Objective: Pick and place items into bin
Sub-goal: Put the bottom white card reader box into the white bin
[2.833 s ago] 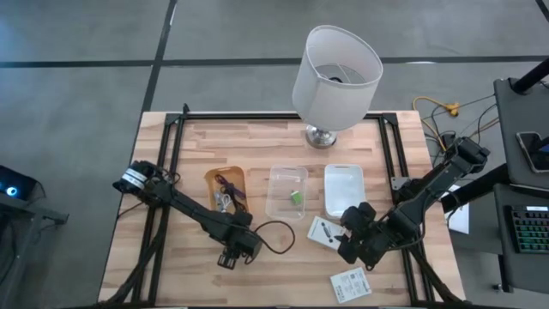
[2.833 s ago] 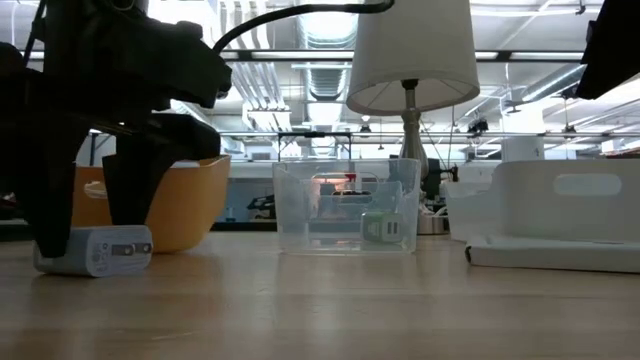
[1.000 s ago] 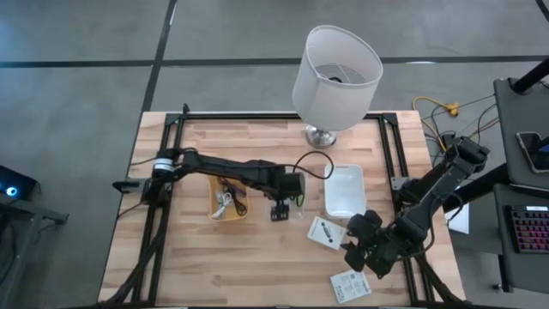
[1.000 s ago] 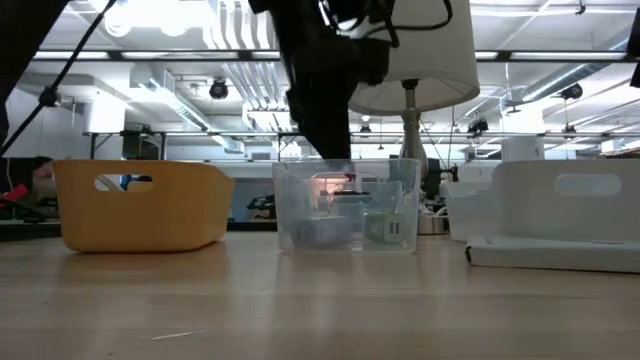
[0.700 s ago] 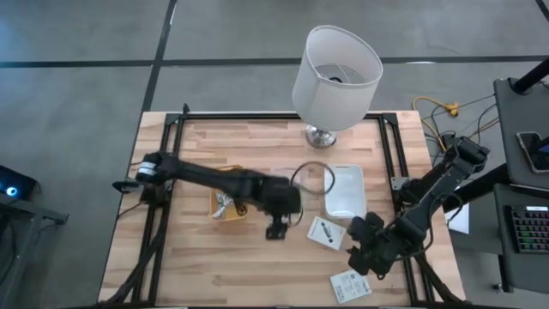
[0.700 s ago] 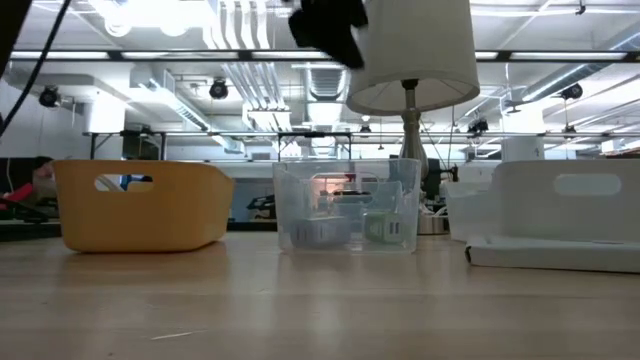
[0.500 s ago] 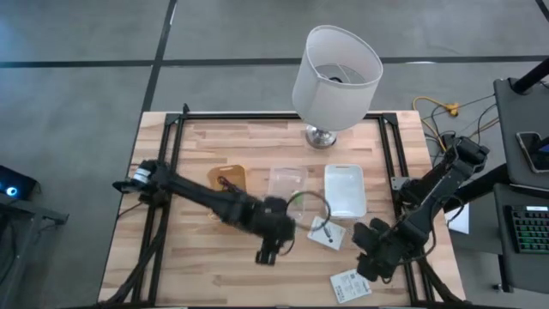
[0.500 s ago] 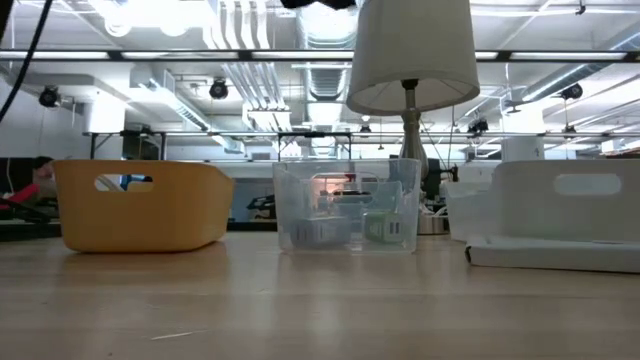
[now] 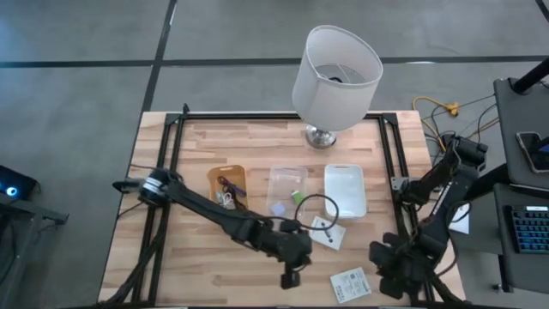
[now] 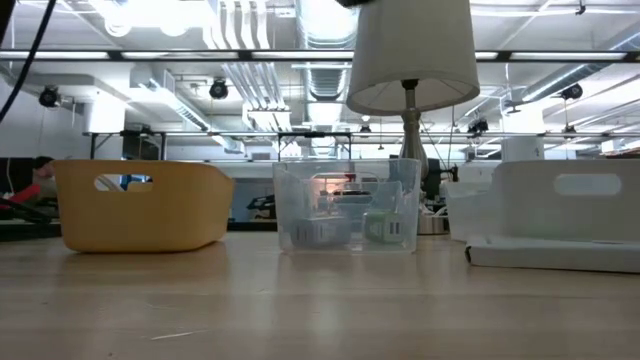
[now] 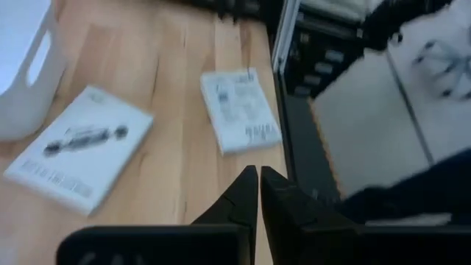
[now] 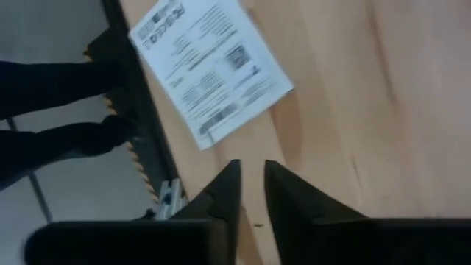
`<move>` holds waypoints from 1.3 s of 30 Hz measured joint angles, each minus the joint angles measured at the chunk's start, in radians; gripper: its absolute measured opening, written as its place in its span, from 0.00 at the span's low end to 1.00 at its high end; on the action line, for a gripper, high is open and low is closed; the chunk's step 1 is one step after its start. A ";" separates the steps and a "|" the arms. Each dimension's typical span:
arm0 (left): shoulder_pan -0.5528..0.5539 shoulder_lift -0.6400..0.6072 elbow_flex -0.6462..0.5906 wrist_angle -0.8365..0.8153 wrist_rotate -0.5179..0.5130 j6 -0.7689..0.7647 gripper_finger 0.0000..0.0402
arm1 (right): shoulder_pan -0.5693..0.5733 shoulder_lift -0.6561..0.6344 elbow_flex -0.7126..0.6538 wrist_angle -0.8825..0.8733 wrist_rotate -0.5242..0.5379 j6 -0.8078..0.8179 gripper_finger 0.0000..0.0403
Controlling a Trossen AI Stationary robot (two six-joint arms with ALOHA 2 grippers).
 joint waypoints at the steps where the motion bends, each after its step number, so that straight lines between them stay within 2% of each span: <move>1: 0.004 0.021 0.002 0.028 -0.001 -0.017 0.00 | 0.010 0.004 -0.005 0.012 0.000 0.010 0.08; 3: 0.012 0.066 0.002 0.075 0.004 -0.048 0.00 | 0.025 0.022 -0.015 0.037 -0.001 0.031 0.04; 9: 0.029 0.182 0.004 0.184 0.025 -0.128 0.00 | 0.059 0.146 -0.061 0.204 -0.029 0.089 0.03; 13: 0.027 0.193 0.004 0.186 0.029 -0.174 0.00 | 0.063 0.233 -0.034 0.207 -0.029 0.081 0.03; 18: 0.026 0.193 0.004 0.250 0.109 -0.215 0.00 | 0.063 0.320 0.002 0.231 -0.042 -0.005 0.03; 22: 0.025 0.193 0.004 0.254 0.116 -0.249 0.00 | 0.043 0.369 0.019 0.294 -0.053 -0.066 0.03; 27: 0.018 0.194 0.002 0.182 0.128 -0.256 0.00 | -0.032 0.391 0.019 0.412 -0.048 -0.184 0.03; 31: 0.005 0.197 0.000 0.078 0.128 -0.278 0.00 | -0.129 0.391 0.017 0.414 0.022 -0.249 0.03; 34: -0.002 0.197 -0.006 0.038 0.063 -0.277 0.00 | -0.204 0.387 0.017 0.407 0.077 -0.299 0.03; 39: 0.000 0.197 -0.035 0.011 0.019 -0.250 0.00 | -0.289 0.328 0.050 0.414 0.086 -0.390 0.03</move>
